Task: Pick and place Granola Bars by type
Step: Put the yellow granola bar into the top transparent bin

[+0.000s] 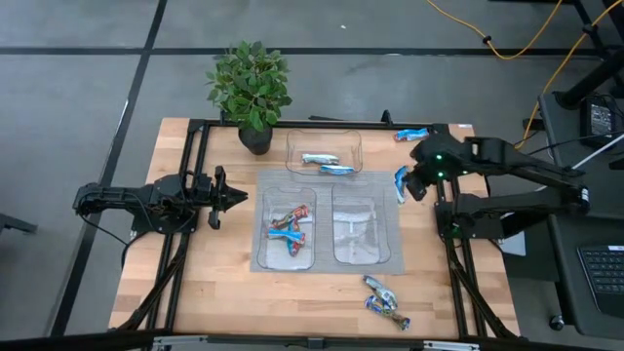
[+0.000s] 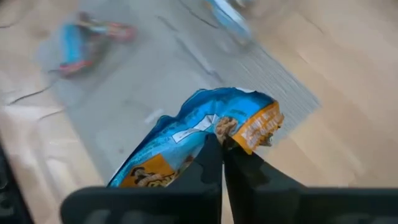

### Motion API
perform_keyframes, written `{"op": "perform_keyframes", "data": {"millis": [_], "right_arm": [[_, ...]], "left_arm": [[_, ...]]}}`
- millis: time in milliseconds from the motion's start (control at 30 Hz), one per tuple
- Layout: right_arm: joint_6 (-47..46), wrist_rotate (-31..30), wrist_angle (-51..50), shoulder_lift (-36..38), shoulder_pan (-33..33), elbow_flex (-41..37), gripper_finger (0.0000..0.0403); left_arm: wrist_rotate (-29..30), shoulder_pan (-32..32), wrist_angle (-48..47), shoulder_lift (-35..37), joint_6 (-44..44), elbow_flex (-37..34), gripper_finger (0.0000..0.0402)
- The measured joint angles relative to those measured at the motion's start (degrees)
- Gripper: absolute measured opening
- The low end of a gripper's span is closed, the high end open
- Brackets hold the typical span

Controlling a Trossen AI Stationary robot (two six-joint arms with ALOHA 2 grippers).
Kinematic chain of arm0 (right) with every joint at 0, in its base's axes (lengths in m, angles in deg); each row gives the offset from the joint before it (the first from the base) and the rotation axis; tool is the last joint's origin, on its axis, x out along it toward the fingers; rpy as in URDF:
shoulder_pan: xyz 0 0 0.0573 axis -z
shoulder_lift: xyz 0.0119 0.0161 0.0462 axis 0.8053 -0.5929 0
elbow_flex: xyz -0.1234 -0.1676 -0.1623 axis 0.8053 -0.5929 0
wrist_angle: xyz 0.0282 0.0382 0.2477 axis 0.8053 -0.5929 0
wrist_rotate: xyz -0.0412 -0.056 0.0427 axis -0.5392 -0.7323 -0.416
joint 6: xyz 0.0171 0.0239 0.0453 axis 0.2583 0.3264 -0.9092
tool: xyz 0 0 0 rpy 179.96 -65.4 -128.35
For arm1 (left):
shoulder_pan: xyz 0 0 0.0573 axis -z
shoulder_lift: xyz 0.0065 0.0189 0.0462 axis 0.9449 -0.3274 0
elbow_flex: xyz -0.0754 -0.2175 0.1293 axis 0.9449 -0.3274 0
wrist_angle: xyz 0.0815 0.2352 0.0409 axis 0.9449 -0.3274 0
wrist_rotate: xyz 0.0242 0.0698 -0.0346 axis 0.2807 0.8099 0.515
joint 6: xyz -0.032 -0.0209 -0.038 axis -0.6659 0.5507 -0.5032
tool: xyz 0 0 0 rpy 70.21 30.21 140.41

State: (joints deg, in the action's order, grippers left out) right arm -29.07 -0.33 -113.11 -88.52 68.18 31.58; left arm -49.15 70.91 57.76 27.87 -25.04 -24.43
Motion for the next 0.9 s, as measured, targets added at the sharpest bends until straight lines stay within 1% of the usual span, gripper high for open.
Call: {"op": "perform_keyframes", "data": {"millis": [233,367,633,767,900], "right_arm": [[2.0,0.0,2.1,1.7,-5.8,4.0,0.0009],[2.3,-1.7,4.4,2.0,-9.2,6.3,0.0009],[3.9,-2.4,11.6,1.9,-15.2,9.9,0.0010],[3.9,-2.4,12.7,0.4,-17.2,12.0,0.0010],[5.5,-2.1,11.6,-3.4,-18.5,16.7,0.0010]], "left_arm": [[0.0,0.0,0.0,0.0,0.0,0.0,0.0040],[0.0,0.0,0.0,0.0,0.0,0.0,0.0040],[0.0,0.0,0.0,0.0,0.0,0.0,0.0044],[0.0,0.0,0.0,0.0,0.0,0.0,0.0040],[0.0,0.0,0.0,0.0,0.0,0.0,0.0038]]}}
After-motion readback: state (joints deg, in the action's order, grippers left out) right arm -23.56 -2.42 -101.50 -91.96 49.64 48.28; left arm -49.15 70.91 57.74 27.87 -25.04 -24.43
